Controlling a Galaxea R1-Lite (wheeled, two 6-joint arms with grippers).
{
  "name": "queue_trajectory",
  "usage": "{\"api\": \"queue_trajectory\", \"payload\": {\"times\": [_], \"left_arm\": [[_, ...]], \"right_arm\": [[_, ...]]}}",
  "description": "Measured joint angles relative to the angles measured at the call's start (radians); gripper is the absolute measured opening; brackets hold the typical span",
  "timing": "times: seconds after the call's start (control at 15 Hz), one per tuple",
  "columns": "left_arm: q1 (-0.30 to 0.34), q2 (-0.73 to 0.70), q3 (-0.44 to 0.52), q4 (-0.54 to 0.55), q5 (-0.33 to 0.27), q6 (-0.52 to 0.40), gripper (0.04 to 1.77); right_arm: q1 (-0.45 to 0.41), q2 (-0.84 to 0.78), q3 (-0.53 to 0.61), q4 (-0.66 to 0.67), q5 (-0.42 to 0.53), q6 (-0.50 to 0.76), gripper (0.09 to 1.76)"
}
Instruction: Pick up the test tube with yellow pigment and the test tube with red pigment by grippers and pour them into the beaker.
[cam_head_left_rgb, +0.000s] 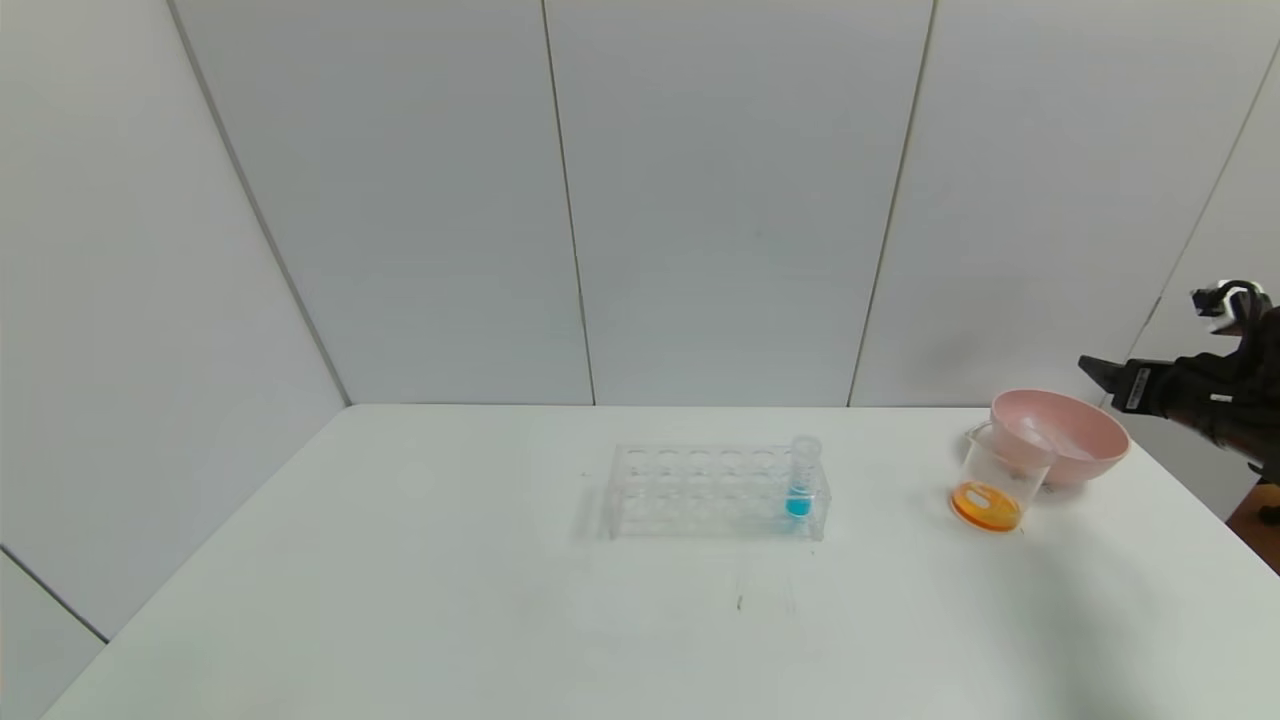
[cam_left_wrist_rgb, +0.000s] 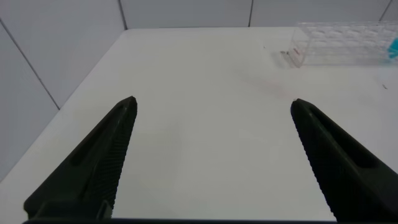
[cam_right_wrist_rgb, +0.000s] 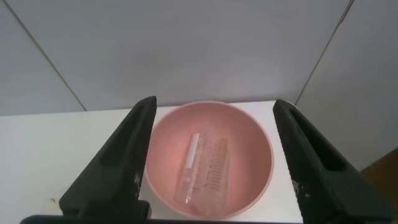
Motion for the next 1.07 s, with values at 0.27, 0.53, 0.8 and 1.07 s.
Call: {"api": "queue_trajectory", "payload": {"times": [0.27,0.53,0.8,1.07], "left_arm": [[0.000,0.000,0.000,0.000,0.000,0.000,1.76],[0.000,0.000,0.000,0.000,0.000,0.000,1.76],[0.000,0.000,0.000,0.000,0.000,0.000,1.76],[0.000,0.000,0.000,0.000,0.000,0.000,1.76]], "right_arm": [[0.006,-0.209,0.047,0.001,-0.001,0.001,1.49],[-0.001,-0.574,0.188,0.016,0.003,0.001,1.58],[0.005,-1.017,0.347,0.157,-0.002,0.015,1.63],[0.134,-1.461,0.466,0.397,-0.088,0.001,1.66]]}}
